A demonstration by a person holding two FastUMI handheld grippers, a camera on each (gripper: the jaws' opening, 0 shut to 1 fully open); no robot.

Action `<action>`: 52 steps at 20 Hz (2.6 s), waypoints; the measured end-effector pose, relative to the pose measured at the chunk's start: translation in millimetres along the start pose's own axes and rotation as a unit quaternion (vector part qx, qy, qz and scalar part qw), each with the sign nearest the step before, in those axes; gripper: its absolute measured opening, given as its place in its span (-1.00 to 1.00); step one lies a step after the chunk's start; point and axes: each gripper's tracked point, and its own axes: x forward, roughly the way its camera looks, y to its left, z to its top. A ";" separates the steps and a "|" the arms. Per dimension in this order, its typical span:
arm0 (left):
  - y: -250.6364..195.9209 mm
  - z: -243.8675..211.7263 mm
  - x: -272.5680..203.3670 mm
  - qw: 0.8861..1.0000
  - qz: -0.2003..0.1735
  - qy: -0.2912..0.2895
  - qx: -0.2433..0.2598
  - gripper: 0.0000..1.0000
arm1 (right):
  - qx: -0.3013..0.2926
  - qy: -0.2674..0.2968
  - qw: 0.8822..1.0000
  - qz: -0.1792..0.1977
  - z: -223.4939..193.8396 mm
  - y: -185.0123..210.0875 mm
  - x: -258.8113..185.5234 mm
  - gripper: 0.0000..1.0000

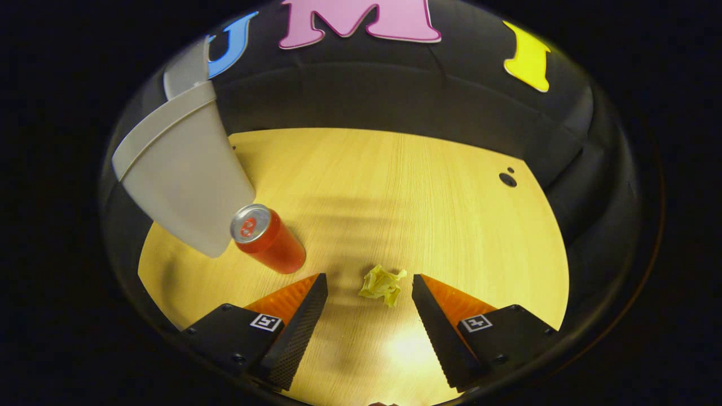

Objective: Press the lid of the desktop garbage bin to open it, pick up the crumpled paper on the desktop and throw it into the bin, then pick up the pop can on the desktop and drop it into the bin, and finally close the garbage bin lid.

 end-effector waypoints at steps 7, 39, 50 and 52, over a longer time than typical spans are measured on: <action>11.0 -9.8 -5.9 0.999 0.027 0.020 0.002 0.92 | 0.006 0.064 0.998 -0.008 -18.5 -7.2 38.9 0.96; 1.6 -27.3 3.8 0.999 0.004 0.039 0.002 0.93 | -0.030 -0.046 0.998 -0.013 54.2 -14.0 -8.6 -0.10; 11.9 -19.7 4.5 1.000 0.007 0.012 -0.002 0.92 | -0.118 -0.217 0.969 0.013 201.3 50.1 -126.2 -0.10; 18.1 -21.3 2.9 1.000 0.015 0.009 -0.006 0.93 | -0.143 -0.258 0.955 0.024 231.0 78.0 -148.3 -0.11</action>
